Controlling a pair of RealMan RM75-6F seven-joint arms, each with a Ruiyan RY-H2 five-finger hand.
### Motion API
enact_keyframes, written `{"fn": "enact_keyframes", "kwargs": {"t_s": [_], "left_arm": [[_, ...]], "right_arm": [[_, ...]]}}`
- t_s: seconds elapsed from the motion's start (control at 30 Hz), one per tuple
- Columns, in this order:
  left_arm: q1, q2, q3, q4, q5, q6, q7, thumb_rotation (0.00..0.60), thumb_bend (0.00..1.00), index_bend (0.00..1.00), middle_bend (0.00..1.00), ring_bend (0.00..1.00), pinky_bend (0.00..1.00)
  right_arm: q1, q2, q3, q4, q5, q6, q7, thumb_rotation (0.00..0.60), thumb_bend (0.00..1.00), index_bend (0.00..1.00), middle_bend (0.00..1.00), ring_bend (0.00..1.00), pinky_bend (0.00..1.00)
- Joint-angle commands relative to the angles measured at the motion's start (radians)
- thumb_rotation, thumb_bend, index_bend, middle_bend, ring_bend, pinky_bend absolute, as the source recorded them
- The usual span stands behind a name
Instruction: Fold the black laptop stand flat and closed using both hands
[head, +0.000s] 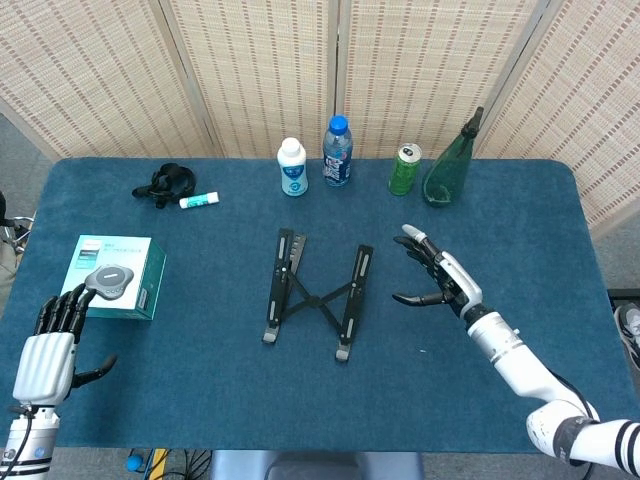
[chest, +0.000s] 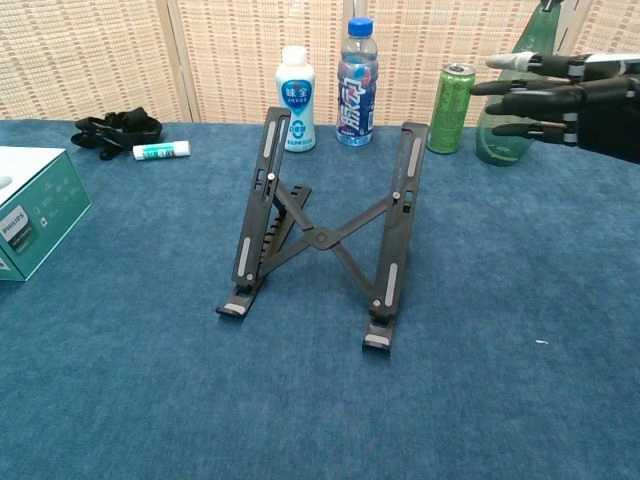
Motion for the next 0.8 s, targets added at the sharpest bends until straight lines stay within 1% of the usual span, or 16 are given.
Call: {"fn": "enact_keyframes", "kwargs": {"t_s": [0.03,0.27,0.33,0.63,0.7,0.8], "left_arm": [[0.000,-0.001,0.000,0.000,-0.001,0.000,0.000,0.600,0.15,0.04,0.01,0.00,0.00],[0.003,-0.001,0.000,0.001,-0.009,-0.001,0.003,0.600,0.15,0.04,0.01,0.00,0.00],[0.002,0.000,0.000,-0.001,-0.009,-0.002,0.005,0.600,0.15,0.04,0.01,0.00,0.00],[0.001,-0.001,0.001,-0.005,-0.011,-0.007,0.012,0.600,0.15,0.04,0.01,0.00,0.00],[0.001,0.000,0.001,-0.006,-0.011,-0.007,0.013,0.600,0.15,0.04,0.01,0.00,0.00],[0.002,0.001,0.002,-0.006,-0.012,-0.007,0.013,0.600,0.15,0.04,0.01,0.00,0.00]], "right_arm": [[0.042,-0.029,0.034,0.041,0.029,-0.065,0.059,0.600,0.00,0.00,0.13,0.00,0.00],[0.094,-0.084,0.058,0.123,0.024,-0.160,0.128,0.600,0.00,0.00,0.13,0.00,0.00],[0.108,-0.099,0.070,0.141,0.015,-0.186,0.169,0.600,0.00,0.00,0.13,0.00,0.00],[0.147,-0.149,0.087,0.208,-0.028,-0.258,0.274,0.600,0.00,0.00,0.13,0.00,0.00],[0.152,-0.160,0.085,0.219,-0.038,-0.266,0.288,0.600,0.00,0.00,0.14,0.00,0.00],[0.153,-0.172,0.084,0.225,-0.063,-0.267,0.325,0.600,0.00,0.00,0.18,0.00,0.00]]}}
